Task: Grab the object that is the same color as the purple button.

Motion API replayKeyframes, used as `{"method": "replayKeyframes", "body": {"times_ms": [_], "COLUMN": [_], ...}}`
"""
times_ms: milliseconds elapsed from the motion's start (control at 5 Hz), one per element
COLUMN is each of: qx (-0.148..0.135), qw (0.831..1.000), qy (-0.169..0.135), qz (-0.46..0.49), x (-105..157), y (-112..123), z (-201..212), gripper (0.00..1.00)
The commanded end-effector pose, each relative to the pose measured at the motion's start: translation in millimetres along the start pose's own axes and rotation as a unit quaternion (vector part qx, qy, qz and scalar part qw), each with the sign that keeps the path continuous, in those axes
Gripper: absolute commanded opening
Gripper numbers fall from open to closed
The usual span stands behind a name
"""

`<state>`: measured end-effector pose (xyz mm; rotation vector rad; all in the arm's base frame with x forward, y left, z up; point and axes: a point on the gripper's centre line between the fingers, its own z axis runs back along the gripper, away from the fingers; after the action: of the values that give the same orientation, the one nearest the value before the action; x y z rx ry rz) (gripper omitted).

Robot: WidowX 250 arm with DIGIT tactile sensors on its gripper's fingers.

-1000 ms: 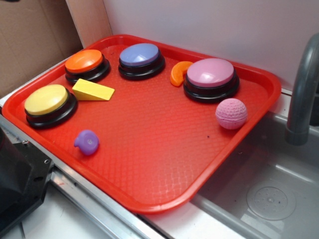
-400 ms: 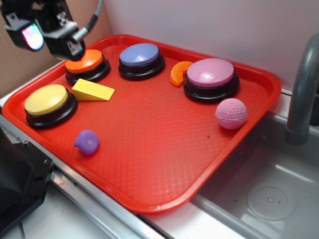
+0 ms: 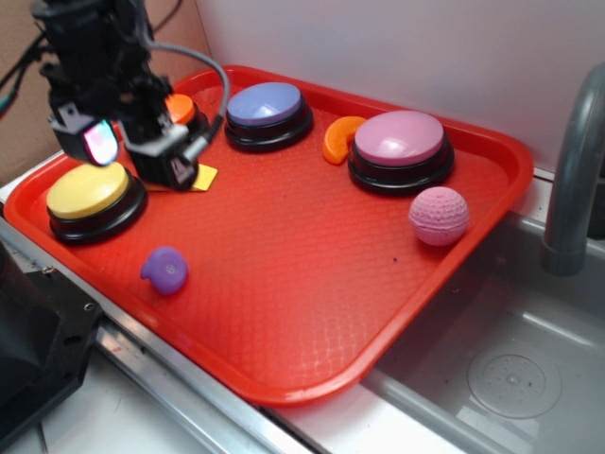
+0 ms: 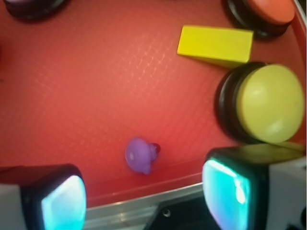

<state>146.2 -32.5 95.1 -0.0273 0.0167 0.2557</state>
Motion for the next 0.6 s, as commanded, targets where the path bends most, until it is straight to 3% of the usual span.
{"method": "replayKeyframes", "body": {"times_ms": [0,400], "qx": [0.027,0.016], "qw": [1.000,0.999], "qy": [0.009,0.024], "qz": [0.012,0.031], "x": [-2,-4], "y": [5,16], "z": [-37,-62], "gripper": [1.00,1.00]}}
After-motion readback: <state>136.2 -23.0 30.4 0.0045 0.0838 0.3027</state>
